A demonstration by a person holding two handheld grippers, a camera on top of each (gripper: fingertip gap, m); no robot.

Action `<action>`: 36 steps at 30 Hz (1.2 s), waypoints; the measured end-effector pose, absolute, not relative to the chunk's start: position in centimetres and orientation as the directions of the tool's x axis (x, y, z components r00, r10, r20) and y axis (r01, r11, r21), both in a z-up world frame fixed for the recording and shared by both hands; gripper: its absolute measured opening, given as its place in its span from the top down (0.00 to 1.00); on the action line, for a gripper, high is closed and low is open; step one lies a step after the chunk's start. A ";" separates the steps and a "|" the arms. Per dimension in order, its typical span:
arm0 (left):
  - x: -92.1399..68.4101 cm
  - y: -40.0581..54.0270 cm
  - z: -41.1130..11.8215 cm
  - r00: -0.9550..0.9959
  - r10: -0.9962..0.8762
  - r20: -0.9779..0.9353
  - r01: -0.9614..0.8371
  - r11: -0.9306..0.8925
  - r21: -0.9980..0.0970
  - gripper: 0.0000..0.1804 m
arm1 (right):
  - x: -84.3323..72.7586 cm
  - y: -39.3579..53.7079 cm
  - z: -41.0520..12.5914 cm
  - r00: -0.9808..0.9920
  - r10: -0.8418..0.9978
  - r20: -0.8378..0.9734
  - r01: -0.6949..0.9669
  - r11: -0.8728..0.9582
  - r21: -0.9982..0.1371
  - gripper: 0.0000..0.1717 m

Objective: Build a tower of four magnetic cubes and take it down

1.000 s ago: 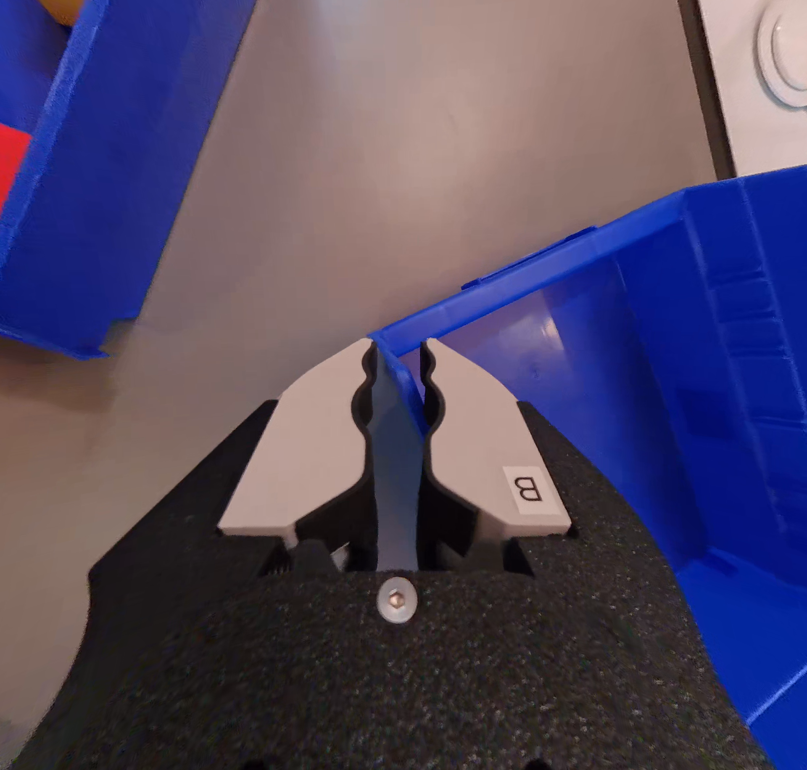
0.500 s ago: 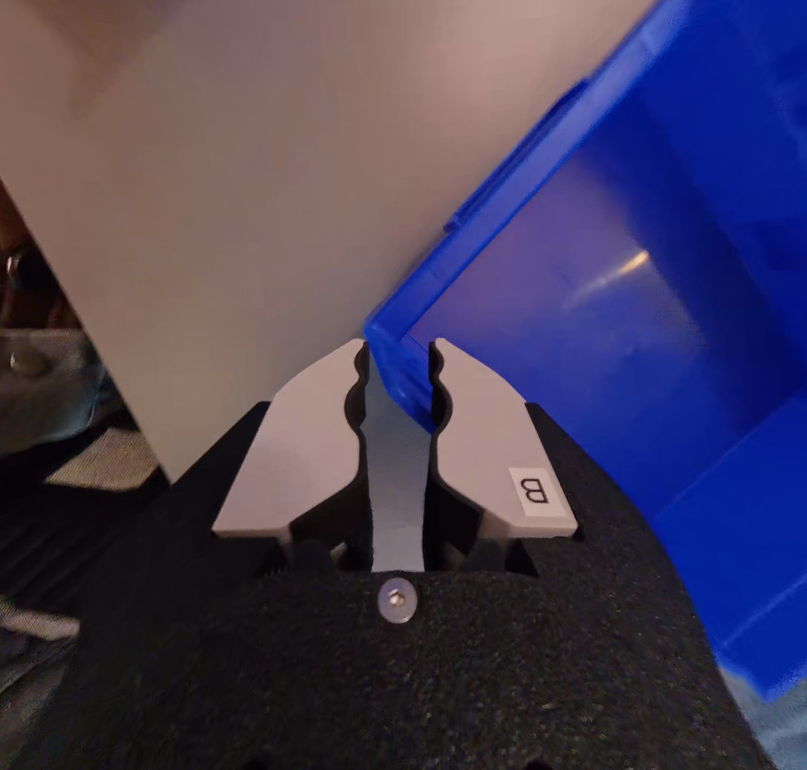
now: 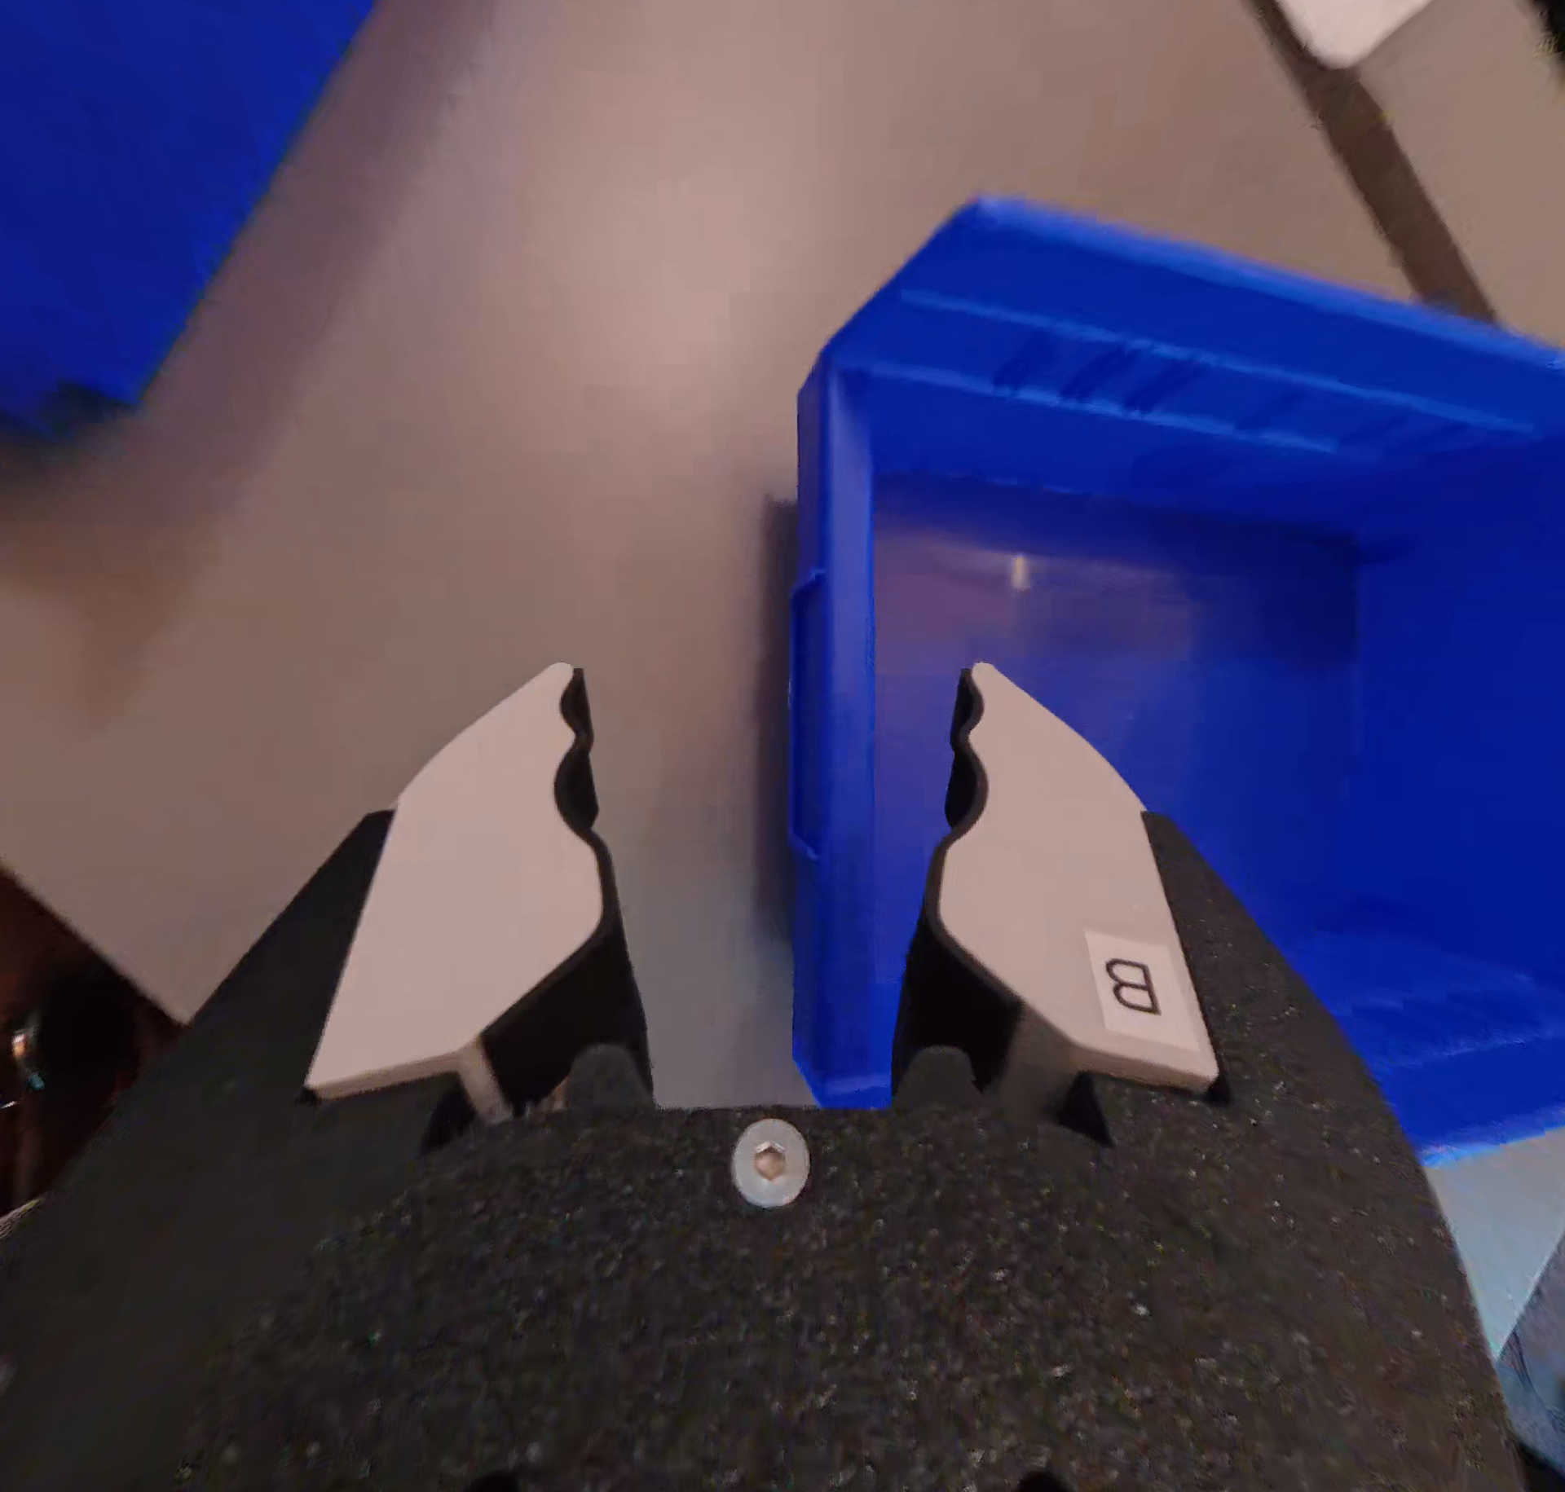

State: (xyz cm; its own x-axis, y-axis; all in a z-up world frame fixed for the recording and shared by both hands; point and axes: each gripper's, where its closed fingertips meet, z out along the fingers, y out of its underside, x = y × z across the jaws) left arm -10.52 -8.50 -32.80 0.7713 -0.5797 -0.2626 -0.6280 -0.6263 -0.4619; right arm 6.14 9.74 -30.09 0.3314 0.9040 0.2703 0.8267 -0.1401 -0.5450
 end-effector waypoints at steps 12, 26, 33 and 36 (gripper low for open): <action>-9.2 -8.6 -33.7 0.770 -0.580 -0.267 -0.638 -0.677 -0.368 0.75 | 6.6 12.8 -35.1 0.420 0.867 0.269 0.872 -0.303 -0.384 0.57; -9.3 -6.7 -36.0 0.773 -0.583 -0.250 -0.634 -0.696 -0.336 0.85 | 7.8 12.5 -35.8 0.321 0.897 0.303 0.916 -0.212 -0.341 0.84; -10.5 -7.7 -36.0 0.697 -0.680 -0.227 -0.709 -0.608 -0.358 0.86 | 10.5 10.5 -35.9 0.156 0.924 0.349 0.945 -0.037 -0.324 0.83; -12.1 -8.2 -35.9 0.678 -0.701 -0.222 -0.726 -0.590 -0.354 0.86 | 12.2 9.6 -35.9 0.062 0.930 0.363 0.950 0.056 -0.308 0.83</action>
State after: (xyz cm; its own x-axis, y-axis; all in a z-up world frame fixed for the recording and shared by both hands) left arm -12.11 -8.15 -35.95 0.6776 -0.7011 -0.2223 -0.7261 -0.5896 -0.3538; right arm 12.20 9.56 -35.88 0.0624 0.9297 0.3631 0.9499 0.0564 -0.3076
